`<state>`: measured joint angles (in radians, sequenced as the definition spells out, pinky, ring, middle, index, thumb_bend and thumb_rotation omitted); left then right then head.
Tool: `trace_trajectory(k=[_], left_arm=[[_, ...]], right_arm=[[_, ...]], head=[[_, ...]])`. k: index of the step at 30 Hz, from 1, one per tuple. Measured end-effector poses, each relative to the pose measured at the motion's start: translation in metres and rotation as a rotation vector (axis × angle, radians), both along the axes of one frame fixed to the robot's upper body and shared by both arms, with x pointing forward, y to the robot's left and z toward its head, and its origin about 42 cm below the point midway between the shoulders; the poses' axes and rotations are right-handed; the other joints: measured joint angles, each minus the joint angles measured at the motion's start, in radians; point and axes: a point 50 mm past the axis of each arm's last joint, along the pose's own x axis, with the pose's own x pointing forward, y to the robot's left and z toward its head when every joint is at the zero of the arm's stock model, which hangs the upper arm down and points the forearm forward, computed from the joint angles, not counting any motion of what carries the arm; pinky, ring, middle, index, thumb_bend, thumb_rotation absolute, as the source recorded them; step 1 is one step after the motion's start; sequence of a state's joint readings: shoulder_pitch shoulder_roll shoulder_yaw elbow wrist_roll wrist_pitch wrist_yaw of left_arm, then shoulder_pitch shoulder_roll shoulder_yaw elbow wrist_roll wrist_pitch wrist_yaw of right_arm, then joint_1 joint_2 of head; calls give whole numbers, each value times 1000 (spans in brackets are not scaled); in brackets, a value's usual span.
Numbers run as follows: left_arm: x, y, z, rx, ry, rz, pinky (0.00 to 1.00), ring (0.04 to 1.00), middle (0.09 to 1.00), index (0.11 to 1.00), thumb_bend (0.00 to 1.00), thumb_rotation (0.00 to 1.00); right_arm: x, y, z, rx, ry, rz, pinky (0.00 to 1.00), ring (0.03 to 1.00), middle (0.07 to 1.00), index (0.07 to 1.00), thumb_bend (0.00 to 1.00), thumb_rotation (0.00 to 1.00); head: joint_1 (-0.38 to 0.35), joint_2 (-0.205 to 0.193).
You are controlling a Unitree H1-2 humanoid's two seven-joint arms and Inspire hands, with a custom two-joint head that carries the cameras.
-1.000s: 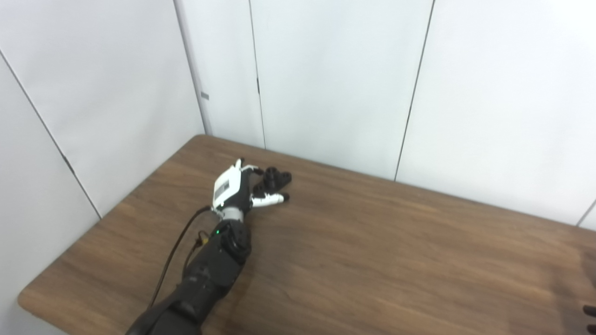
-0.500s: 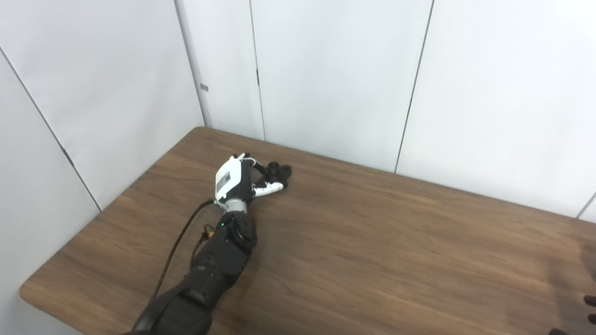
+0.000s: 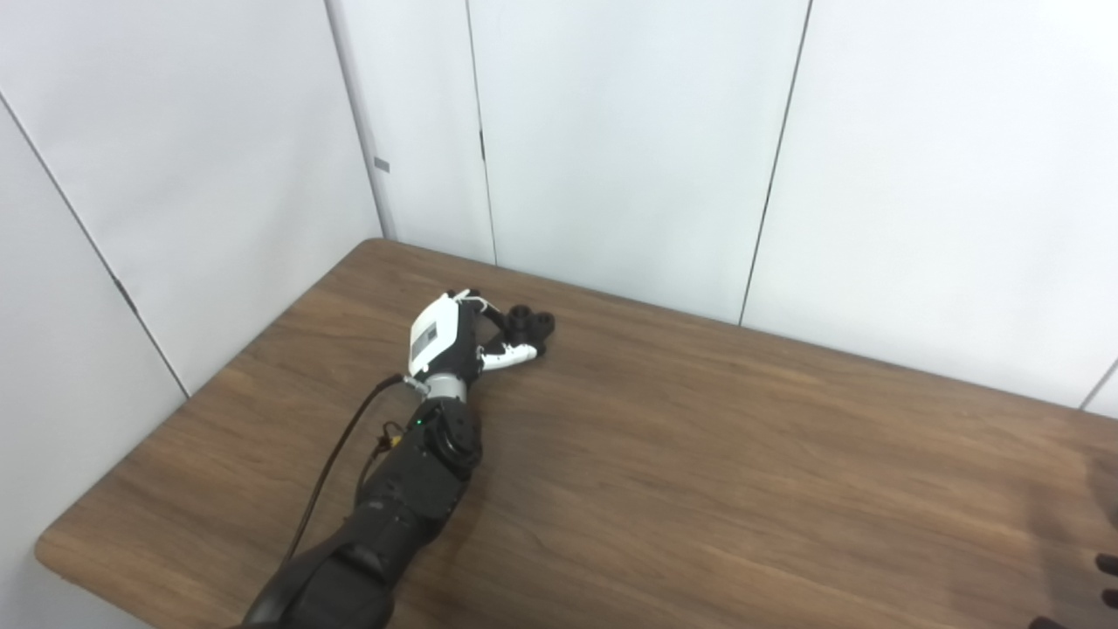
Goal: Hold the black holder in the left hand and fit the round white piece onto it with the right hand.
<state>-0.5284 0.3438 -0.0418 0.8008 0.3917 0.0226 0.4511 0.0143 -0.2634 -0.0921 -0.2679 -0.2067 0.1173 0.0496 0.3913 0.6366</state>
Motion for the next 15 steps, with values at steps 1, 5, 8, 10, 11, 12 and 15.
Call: trace_trajectory(k=[1, 5, 8, 10, 11, 12, 15], left_arm=[[-1, -3, 0, -3, 4, -27, 984, 996, 910, 483, 524, 54], [-6, -12, 0, -18, 10, -165, 1000, 1000, 937, 484, 524, 58], [-14, -12, 1, -26, 8, -263, 1000, 1000, 936, 483, 524, 58], [-19, -16, 3, -34, 8, -328, 1000, 1000, 943, 483, 525, 59], [-20, -19, 3, -39, 10, -360, 1000, 1000, 953, 483, 525, 60], [-21, -23, 4, -43, 15, -387, 1000, 1000, 960, 483, 525, 61], [-26, -37, 7, -55, 35, -483, 1000, 1000, 981, 483, 525, 65]], right_arm=[[0, 1, 0, 1, 1, 1, 635, 744, 932, 859, 619, 113], [1, 3, -4, 4, 11, 4, 615, 731, 929, 855, 644, 161], [4, 5, -8, -1, 24, 2, 596, 717, 919, 843, 659, 179], [6, 7, -8, -5, 20, 4, 589, 710, 909, 837, 670, 201], [8, 9, -7, -7, 14, 4, 589, 710, 906, 833, 683, 214], [10, 10, -6, -9, 8, 4, 589, 708, 903, 831, 693, 219], [14, 12, -3, -6, -4, 7, 592, 703, 879, 826, 719, 211]], head=[[-8, 0], [-31, 0], [-74, 2], [-95, 3], [-110, 5], [-111, 5], [-153, 14]])
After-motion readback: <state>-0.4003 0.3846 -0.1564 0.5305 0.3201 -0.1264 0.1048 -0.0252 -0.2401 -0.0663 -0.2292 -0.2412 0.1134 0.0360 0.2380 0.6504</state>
